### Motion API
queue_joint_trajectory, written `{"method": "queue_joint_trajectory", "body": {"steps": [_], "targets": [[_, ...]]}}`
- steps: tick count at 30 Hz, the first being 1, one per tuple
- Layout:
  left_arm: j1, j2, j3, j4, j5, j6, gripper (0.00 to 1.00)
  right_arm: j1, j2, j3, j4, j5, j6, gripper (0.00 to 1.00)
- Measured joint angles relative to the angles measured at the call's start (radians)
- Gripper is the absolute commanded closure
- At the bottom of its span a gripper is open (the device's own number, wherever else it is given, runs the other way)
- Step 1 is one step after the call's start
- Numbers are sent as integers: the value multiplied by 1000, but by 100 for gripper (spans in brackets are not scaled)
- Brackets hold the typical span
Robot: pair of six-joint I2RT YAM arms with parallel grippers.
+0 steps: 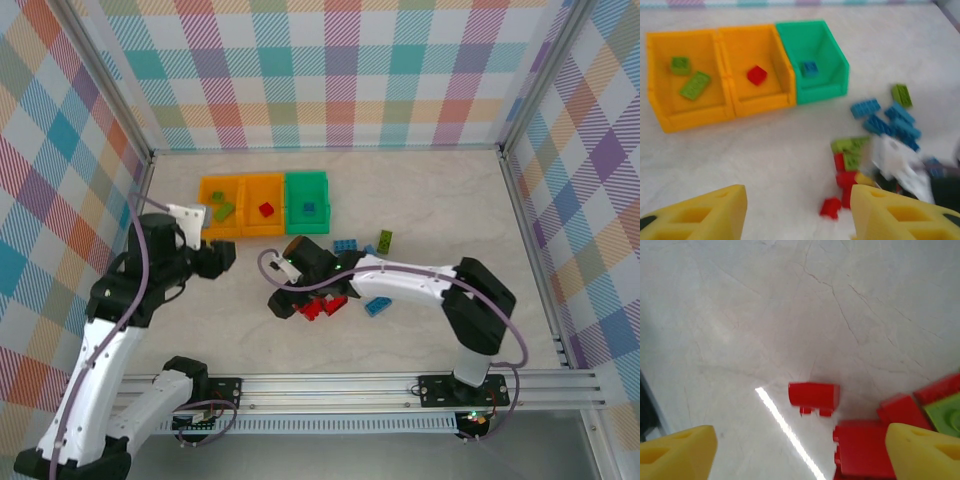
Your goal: Sort the legos into containers by color
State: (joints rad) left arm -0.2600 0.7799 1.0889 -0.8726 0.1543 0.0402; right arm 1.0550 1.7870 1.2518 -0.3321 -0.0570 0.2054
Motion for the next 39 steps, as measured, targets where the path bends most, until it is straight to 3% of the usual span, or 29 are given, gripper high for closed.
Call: {"method": "queue_joint_trajectory", "body": {"steps": [9, 17, 19, 21, 28, 33, 39], "targets": [[-1, -210, -145, -95, 196, 338, 20, 26, 188, 143, -51, 19, -68, 27], [-10, -235, -192, -90, 211, 448, 5, 38, 224, 153, -71, 89, -86, 57], [-14, -251, -204, -82, 203, 462, 3, 38, 228, 152, -73, 107, -83, 66], [-14, -267, -216, -68, 201, 472, 1, 38, 224, 150, -63, 117, -76, 69], [-14, -304, -236, 1, 202, 456, 0, 30, 138, 88, -24, 144, -64, 72], [-15, -303, -266, 165, 246, 375, 0, -23, 30, 111, 92, 173, -71, 75], [-14, -224, -349, 280, 193, 328, 0, -123, 111, 256, 283, 239, -121, 73]]}}
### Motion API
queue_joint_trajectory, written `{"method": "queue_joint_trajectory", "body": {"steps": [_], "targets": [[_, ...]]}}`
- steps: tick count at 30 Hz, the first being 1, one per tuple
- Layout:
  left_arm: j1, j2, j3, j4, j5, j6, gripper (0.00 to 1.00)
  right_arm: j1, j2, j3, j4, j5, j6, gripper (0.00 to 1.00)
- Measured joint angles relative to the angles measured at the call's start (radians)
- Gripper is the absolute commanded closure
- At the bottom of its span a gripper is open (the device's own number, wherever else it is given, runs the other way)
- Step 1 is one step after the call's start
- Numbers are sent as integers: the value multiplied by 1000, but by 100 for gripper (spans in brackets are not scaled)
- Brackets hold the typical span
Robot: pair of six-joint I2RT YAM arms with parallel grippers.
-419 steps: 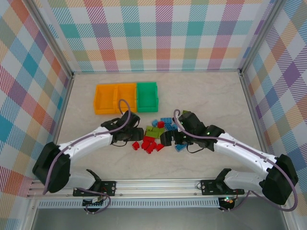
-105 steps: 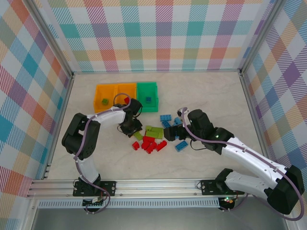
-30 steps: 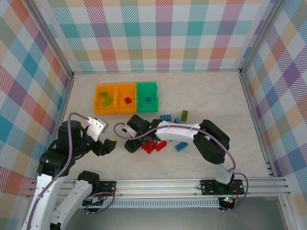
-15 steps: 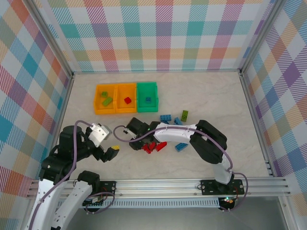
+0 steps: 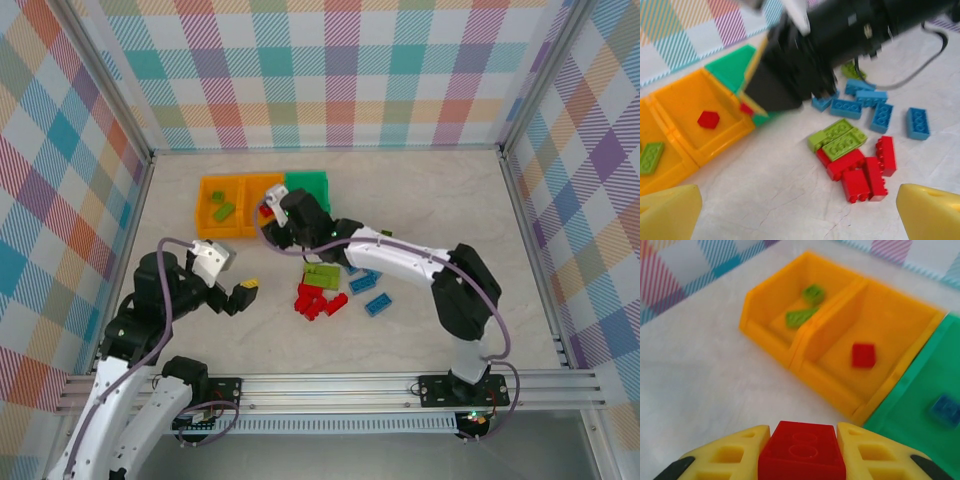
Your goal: Sort the legos into containers by color
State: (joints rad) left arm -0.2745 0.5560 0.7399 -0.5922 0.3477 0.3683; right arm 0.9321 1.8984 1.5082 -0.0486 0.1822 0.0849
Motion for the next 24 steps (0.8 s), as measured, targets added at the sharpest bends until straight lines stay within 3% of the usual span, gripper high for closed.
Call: {"method": "queue_joint_trajectory", "body": {"steps": [9, 15, 20, 24], "targets": [[0, 24, -39, 28, -66, -51, 0, -42, 339, 275, 113, 48, -84, 73], [1, 25, -39, 45, -137, -63, 0, -42, 493, 427, 71, 87, -137, 52], [3, 24, -39, 45, -193, -63, 0, -43, 491, 454, 24, 87, -150, 45], [7, 23, -39, 45, -210, -66, 0, -43, 406, 373, 13, 79, -145, 42]]}}
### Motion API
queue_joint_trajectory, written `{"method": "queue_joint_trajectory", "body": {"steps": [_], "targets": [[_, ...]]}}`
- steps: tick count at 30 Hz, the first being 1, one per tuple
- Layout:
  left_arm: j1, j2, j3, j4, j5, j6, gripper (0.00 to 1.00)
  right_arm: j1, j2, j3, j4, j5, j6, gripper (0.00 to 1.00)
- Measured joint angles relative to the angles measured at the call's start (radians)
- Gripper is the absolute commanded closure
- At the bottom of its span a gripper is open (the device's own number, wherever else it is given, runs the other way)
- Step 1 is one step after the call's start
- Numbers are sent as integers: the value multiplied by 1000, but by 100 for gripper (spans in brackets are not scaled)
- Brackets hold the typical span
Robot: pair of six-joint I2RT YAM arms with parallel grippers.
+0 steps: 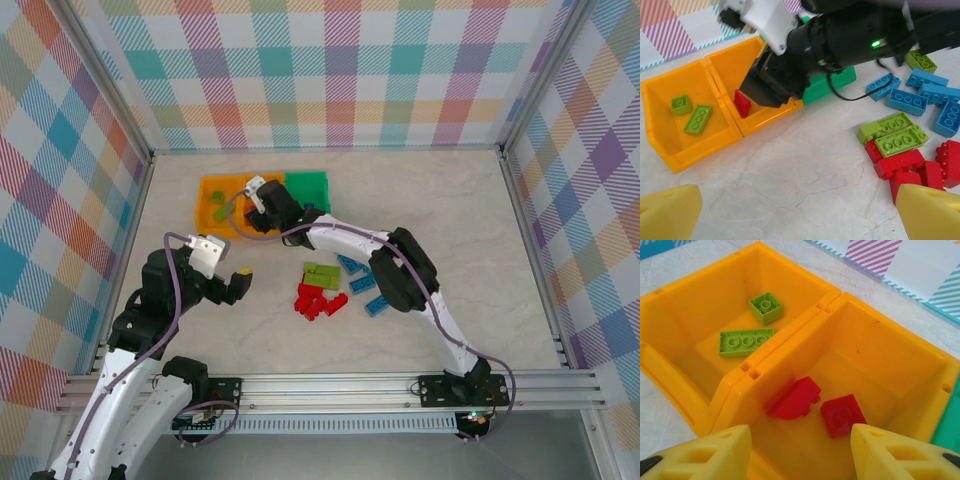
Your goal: Sort the legos into containers by color
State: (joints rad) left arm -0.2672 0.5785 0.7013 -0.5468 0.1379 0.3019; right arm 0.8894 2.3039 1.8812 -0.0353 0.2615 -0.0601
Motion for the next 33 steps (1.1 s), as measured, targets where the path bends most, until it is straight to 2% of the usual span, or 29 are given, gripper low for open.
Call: {"method": "queue_joint_trajectory", "body": {"steps": [5, 11, 15, 18, 21, 23, 28, 33], "targets": [[2, 1, 0, 0, -13, -22, 0, 0, -266, -248, -17, -27, 37, 31], [2, 40, 2, 1, -27, -111, 0, 0, -721, -611, -42, -73, 127, 19], [2, 85, 23, 0, 50, -145, 0, -14, -888, -733, -165, -100, 212, 11], [2, 124, 72, 0, 214, -124, 0, -37, -867, -719, -312, -106, 261, 1], [-19, 154, 129, 3, 363, -73, 0, -64, -770, -647, -454, -101, 293, 1], [-49, 171, 151, 4, 420, -31, 0, -87, -674, -565, -531, -90, 324, 0], [-89, 203, 144, -16, 435, 34, 0, -154, -425, -309, -692, -32, 387, 0], [-95, 203, 95, -62, 395, 77, 0, -182, -237, -119, -791, 43, 422, 0]]}}
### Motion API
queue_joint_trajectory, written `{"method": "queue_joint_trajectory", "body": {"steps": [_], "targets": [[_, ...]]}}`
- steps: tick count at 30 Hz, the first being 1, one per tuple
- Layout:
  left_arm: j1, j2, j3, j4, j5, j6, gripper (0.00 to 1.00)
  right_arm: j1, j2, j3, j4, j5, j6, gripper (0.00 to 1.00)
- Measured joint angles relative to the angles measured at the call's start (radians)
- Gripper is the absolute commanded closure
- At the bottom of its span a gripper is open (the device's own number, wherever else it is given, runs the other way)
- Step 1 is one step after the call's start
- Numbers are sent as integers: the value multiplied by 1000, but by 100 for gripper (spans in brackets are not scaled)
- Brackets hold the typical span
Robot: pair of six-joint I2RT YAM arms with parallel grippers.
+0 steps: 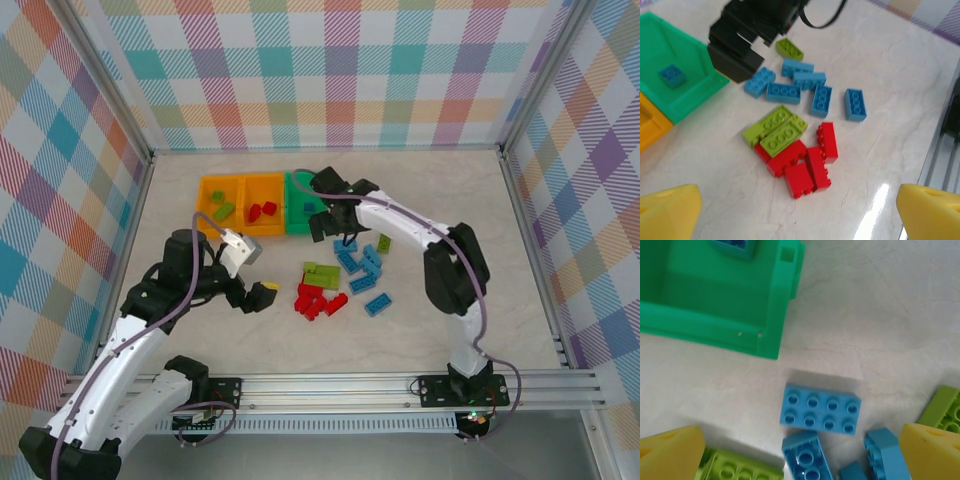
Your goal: Sort the legos into containers by color
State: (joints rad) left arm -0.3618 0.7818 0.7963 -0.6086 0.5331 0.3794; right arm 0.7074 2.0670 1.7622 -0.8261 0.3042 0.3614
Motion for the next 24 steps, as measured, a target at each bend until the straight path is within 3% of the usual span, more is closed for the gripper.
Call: {"method": "queue_joint_trajectory", "body": {"steps": [7, 13, 24], "targets": [[-3, 58, -3, -35, -23, 34, 0, -1, 130, 33, -43, 29, 43, 0], [-3, 56, -3, -44, -43, 37, 0, -9, 150, 12, -13, 2, 55, 17], [-3, 42, -3, -44, -87, 37, 0, -14, 107, -72, 62, 25, 73, 31]]}}
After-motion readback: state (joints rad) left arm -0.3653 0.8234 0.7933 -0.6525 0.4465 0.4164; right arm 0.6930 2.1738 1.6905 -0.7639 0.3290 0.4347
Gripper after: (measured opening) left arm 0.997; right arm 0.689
